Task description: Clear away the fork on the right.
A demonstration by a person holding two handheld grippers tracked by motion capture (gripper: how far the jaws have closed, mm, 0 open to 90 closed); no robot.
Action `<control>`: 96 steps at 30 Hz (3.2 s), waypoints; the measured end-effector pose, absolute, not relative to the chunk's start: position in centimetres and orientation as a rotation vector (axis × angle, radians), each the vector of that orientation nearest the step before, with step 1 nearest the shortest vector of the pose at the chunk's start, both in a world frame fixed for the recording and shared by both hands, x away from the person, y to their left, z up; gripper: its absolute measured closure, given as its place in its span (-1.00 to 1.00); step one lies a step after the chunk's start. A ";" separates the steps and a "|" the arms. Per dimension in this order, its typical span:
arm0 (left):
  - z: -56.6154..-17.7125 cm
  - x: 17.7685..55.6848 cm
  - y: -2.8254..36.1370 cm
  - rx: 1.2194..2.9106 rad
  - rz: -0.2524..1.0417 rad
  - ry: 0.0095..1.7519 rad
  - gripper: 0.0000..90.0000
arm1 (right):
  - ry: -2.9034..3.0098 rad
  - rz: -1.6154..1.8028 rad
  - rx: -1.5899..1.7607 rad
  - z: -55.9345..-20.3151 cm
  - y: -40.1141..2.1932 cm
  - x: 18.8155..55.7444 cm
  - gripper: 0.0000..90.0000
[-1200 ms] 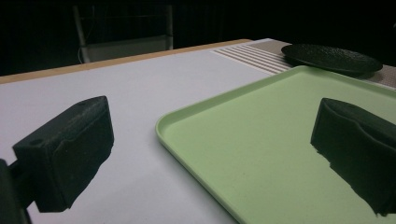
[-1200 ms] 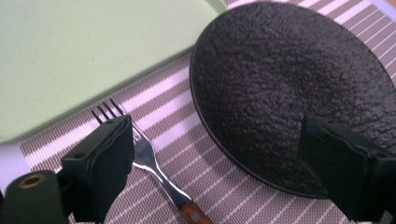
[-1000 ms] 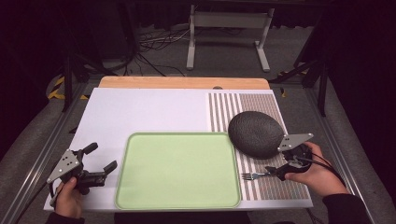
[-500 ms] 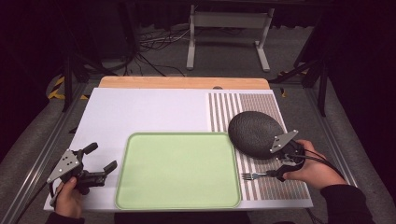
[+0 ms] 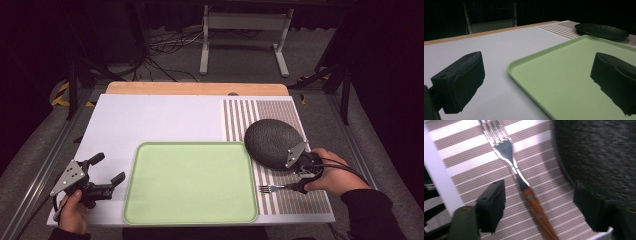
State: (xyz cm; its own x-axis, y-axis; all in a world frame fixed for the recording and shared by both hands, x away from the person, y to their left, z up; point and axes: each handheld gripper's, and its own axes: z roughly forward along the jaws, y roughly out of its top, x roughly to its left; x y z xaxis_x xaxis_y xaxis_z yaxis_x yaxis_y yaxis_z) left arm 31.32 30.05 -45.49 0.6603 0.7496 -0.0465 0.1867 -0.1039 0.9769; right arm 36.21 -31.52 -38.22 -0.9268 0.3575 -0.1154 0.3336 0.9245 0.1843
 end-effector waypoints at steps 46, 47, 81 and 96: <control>-45.7 31.4 30.0 1.645 0.571 0.787 -1.00 | 3.078 -0.137 -0.079 -41.2 -29.8 36.7 0.73; -45.7 31.4 30.0 1.644 0.571 0.788 -1.00 | 3.078 -0.136 -0.081 -41.1 -29.8 36.7 0.73; -45.5 31.3 30.1 1.637 0.575 0.780 -1.00 | 2.967 -0.008 0.000 -34.8 -27.2 36.3 0.74; -45.5 31.3 30.1 1.626 0.576 0.781 -1.00 | 2.939 0.058 -0.024 -33.2 -23.2 37.2 0.74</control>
State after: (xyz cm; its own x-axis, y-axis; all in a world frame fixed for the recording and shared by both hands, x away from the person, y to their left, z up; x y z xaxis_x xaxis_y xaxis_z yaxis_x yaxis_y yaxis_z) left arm 31.34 30.11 -45.53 0.6543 0.7548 -0.0471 0.1777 -0.0928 0.9797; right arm 37.24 -23.18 -33.17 -0.9796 -0.0121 -0.2005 -0.0200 0.9991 0.0373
